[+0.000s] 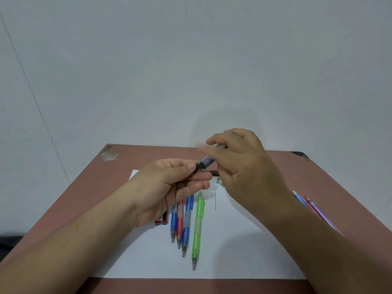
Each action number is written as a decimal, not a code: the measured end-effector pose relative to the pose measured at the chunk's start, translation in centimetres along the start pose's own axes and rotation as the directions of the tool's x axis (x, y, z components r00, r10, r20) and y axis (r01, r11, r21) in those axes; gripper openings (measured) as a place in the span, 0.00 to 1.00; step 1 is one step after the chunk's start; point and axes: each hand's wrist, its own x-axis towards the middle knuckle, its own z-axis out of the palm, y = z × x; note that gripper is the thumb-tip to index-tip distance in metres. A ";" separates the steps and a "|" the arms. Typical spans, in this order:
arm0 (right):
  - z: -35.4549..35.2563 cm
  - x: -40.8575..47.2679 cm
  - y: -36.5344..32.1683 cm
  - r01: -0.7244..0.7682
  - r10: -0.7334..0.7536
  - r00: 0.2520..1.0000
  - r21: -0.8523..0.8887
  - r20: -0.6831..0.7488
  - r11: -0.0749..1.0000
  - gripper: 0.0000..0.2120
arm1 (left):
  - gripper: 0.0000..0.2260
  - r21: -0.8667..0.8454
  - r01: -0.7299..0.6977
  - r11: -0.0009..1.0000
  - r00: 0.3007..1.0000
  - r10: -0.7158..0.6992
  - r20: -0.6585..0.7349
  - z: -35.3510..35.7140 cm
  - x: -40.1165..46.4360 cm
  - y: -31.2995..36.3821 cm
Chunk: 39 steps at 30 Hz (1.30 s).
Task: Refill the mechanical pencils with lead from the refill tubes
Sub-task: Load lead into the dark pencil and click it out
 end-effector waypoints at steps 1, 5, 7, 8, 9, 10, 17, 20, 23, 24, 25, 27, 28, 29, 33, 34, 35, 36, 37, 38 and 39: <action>0.1 0.0 0.2 0.013 -0.013 1.000 -0.020 0.006 1.000 0.22 | 0.12 0.002 0.003 1.000 1.000 -0.003 0.001 0.0 0.0 0.0; -0.2 0.1 -0.3 0.003 -0.003 1.000 -0.019 0.002 1.000 0.31 | 0.12 0.004 0.005 1.000 1.000 -0.005 -0.003 0.1 0.0 -0.1; -0.4 0.2 -0.6 -0.066 0.066 0.998 0.031 0.004 0.997 0.40 | 0.12 0.005 0.005 1.000 1.000 -0.005 -0.009 0.1 0.0 -0.1; -0.5 0.2 -0.7 -0.084 0.084 0.996 0.056 0.011 0.995 0.43 | 0.12 0.003 0.007 1.000 1.000 -0.007 -0.010 0.1 0.0 -0.1; -0.5 0.2 -0.8 -0.093 0.093 0.996 0.074 0.013 0.993 0.44 | 0.12 0.001 0.008 1.000 1.000 -0.008 -0.010 0.1 0.0 -0.1; -0.5 0.2 -0.9 -0.093 0.092 0.996 0.080 0.008 0.993 0.44 | 0.12 0.000 0.008 1.000 1.000 -0.008 -0.009 0.1 0.0 0.0; -0.1 -0.2 0.2 -0.004 0.004 1.000 -0.029 0.020 1.000 0.22 | 0.12 0.006 0.002 1.000 1.000 -0.002 -0.008 0.2 -0.1 -0.1; -0.4 0.0 -0.2 -0.016 0.016 1.000 -0.013 0.010 1.000 0.32 | 0.12 0.010 -0.006 1.000 1.000 0.006 -0.017 0.2 -0.1 -0.1; -0.3 0.0 -0.1 -0.023 0.023 1.000 -0.007 -0.003 1.000 0.27 | 0.12 0.013 -0.010 1.000 1.000 0.010 -0.017 0.2 0.0 -0.1; -0.2 0.0 0.1 -0.029 0.029 1.000 -0.017 -0.002 0.999 0.23 | 0.12 0.011 -0.009 1.000 1.000 0.009 -0.015 0.1 0.0 -0.1; 0.0 -0.1 0.2 -0.042 0.042 0.999 -0.023 -0.001 0.999 0.20 | 0.12 0.011 -0.009 1.000 1.000 0.009 -0.013 0.1 0.0 -0.1; 0.0 -0.2 0.3 -0.061 0.061 0.998 -0.030 -0.001 0.998 0.19 | 0.13 0.013 -0.014 1.000 1.000 0.014 -0.013 0.1 0.0 -0.1; -0.1 -0.2 0.3 -0.070 0.070 0.998 -0.030 -0.003 0.997 0.19 | 0.13 0.014 -0.018 1.000 1.000 0.018 -0.018 0.2 0.0 0.0; -0.2 -0.2 0.2 -0.082 0.082 0.997 -0.026 -0.009 0.996 0.19 | 0.12 0.014 -0.023 1.000 0.999 0.023 -0.026 0.1 0.0 0.0; -0.4 -0.2 0.1 -0.198 0.198 0.980 0.007 -0.007 0.980 0.19 | 0.12 0.069 -0.056 0.996 0.997 0.059 -0.042 -0.2 0.0 0.0; -0.4 -0.2 0.1 -0.221 0.221 0.975 0.006 -0.004 0.975 0.19 | 0.12 0.111 -0.069 0.991 0.996 0.074 -0.042 -0.3 0.0 0.0; -0.4 -0.2 0.0 -0.239 0.239 0.971 0.005 -0.002 0.971 0.19 | 0.11 0.166 -0.088 0.982 0.994 0.097 -0.046 -0.3 0.1 -0.1; -0.5 -0.2 -0.1 -0.256 0.256 0.967 0.008 0.000 0.967 0.19 | 0.11 0.232 -0.112 0.966 0.990 0.128 -0.052 -0.4 0.2 -0.1; -0.5 -0.2 -0.2 -0.271 0.271 0.963 0.012 0.002 0.963 0.19 | 0.10 0.300 -0.138 0.944 0.985 0.163 -0.059 -0.5 0.2 -0.2; -0.5 -0.2 -0.2 -0.281 0.281 0.960 0.015 0.006 0.960 0.19 | 0.09 0.364 -0.163 0.917 0.978 0.200 -0.065 -0.4 0.3 -0.2; -0.6 -0.1 -0.2 -0.287 0.287 0.958 0.015 0.010 0.958 0.19 | 0.08 0.421 -0.188 0.887 0.969 0.237 -0.067 -0.4 0.3 -0.3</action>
